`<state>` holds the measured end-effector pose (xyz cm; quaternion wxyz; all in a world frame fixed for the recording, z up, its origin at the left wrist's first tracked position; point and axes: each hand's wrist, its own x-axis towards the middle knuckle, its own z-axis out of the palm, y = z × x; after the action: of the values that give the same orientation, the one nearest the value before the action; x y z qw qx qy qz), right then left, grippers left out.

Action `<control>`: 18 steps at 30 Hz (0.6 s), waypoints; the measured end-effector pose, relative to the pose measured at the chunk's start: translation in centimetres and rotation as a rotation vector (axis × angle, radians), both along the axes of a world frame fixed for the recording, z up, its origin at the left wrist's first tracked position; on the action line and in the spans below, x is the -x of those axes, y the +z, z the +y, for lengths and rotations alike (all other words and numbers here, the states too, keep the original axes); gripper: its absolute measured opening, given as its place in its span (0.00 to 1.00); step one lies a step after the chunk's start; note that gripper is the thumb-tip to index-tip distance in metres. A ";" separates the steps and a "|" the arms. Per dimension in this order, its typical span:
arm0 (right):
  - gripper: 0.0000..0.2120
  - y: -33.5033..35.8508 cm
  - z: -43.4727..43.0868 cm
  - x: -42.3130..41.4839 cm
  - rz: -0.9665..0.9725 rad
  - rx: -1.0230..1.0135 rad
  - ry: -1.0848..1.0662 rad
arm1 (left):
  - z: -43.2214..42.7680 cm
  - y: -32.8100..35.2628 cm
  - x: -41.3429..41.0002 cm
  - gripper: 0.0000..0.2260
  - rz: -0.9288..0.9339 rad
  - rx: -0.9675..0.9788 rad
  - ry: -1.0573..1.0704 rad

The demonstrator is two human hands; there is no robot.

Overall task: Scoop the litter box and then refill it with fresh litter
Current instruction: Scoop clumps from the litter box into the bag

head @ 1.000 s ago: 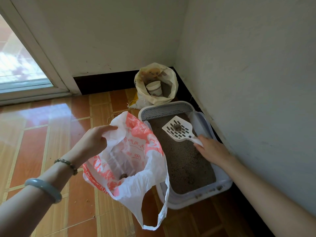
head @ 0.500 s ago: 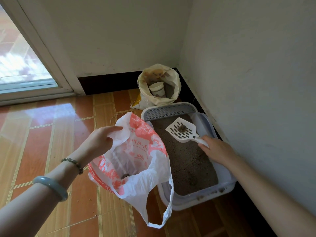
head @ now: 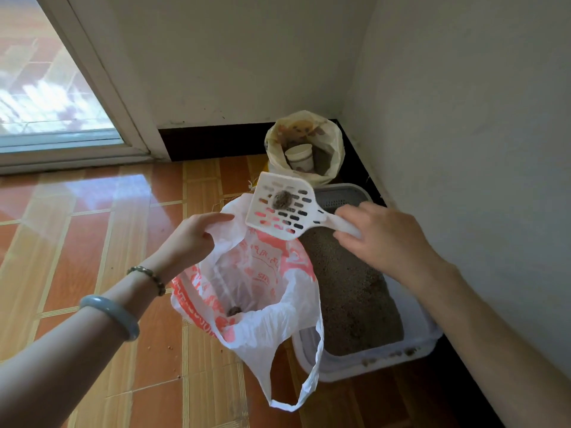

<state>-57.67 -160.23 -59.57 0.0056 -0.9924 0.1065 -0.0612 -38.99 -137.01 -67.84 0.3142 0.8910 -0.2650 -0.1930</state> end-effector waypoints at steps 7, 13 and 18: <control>0.07 -1.8 3.0 -0.7 0.063 0.200 0.130 | 0.8 0.2 0.2 0.28 0.029 -0.002 0.022; 0.05 -1.8 3.2 -1.2 -0.044 0.240 0.139 | 1.1 0.0 -0.2 0.27 0.018 0.015 0.034; 0.08 -1.2 1.8 -0.9 0.027 -0.029 0.007 | 0.9 0.2 0.3 0.29 0.030 -0.002 0.038</control>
<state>-56.74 -158.42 -60.79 0.0188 -0.9934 0.1037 -0.0461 -39.24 -136.12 -67.61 0.3209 0.8931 -0.2431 -0.2009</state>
